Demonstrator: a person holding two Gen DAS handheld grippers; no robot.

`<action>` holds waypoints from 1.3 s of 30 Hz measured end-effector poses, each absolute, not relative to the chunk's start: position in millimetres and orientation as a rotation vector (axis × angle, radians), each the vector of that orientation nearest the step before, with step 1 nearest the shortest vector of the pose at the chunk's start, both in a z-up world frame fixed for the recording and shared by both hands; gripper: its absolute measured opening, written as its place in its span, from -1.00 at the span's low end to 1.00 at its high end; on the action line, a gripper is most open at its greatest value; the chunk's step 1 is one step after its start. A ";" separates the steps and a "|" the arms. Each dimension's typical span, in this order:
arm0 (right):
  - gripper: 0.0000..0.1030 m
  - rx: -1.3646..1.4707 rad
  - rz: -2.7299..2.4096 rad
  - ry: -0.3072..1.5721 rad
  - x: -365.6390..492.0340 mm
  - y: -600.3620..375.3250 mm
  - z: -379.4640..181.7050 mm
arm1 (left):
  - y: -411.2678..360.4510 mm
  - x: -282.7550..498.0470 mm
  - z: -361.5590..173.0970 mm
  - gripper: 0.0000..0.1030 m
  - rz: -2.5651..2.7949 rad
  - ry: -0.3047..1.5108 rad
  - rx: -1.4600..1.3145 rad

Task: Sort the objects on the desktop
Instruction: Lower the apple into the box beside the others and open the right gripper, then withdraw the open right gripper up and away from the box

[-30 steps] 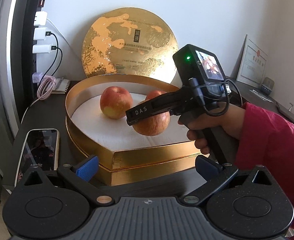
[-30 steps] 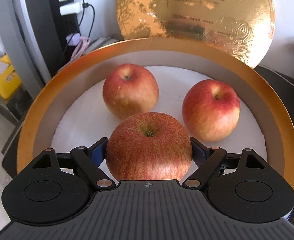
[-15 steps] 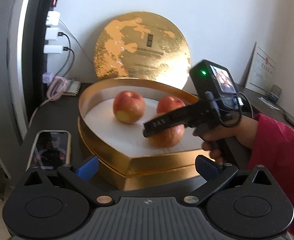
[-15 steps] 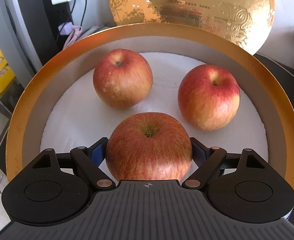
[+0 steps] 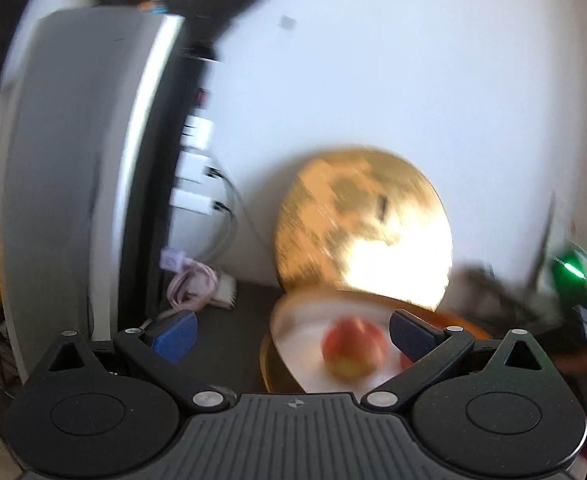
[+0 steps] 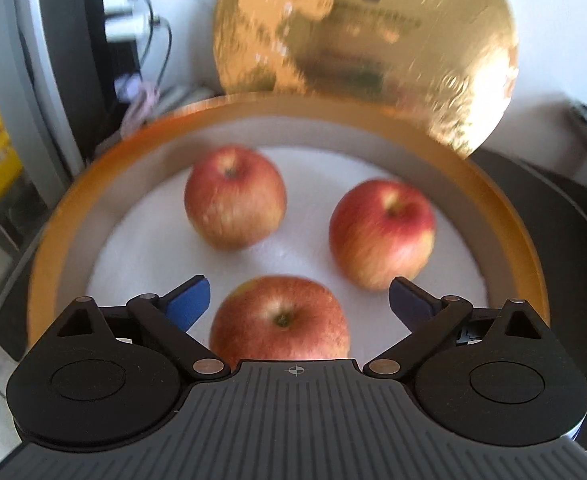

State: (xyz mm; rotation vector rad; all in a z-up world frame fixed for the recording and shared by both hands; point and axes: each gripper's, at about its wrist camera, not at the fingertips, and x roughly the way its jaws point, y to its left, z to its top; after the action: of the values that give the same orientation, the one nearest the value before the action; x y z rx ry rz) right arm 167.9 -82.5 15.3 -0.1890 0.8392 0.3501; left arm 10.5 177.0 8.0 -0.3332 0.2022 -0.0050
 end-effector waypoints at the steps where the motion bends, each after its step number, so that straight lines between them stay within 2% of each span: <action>1: 0.94 -0.157 0.351 0.818 164.7 -88.5 20.6 | 188.7 15.5 4.9 0.98 0.002 0.200 -0.379; 5: 0.98 -0.039 0.345 0.756 155.7 -110.6 36.4 | 225.2 40.9 -12.0 0.98 0.064 0.229 -0.502; 14: 0.98 0.262 0.291 0.731 156.3 -159.7 42.5 | 250.3 92.3 -42.2 0.98 -0.001 0.296 -0.558; 23: 0.98 0.244 0.216 0.680 161.5 -172.8 48.4 | 254.1 127.0 -57.4 0.98 -0.081 0.348 -0.542; 32: 0.98 0.200 0.222 0.665 155.5 -166.6 47.2 | 248.6 106.0 -2.4 0.98 -0.010 0.183 -0.494; 39: 0.98 0.201 0.230 0.647 132.2 -172.6 57.5 | 187.4 63.8 37.4 0.98 0.059 0.361 -0.354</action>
State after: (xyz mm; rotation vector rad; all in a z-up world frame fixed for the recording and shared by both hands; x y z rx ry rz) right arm 132.2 -172.6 57.5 0.2005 0.6467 0.2303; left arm 63.8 187.4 37.4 -0.3543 0.3606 0.0591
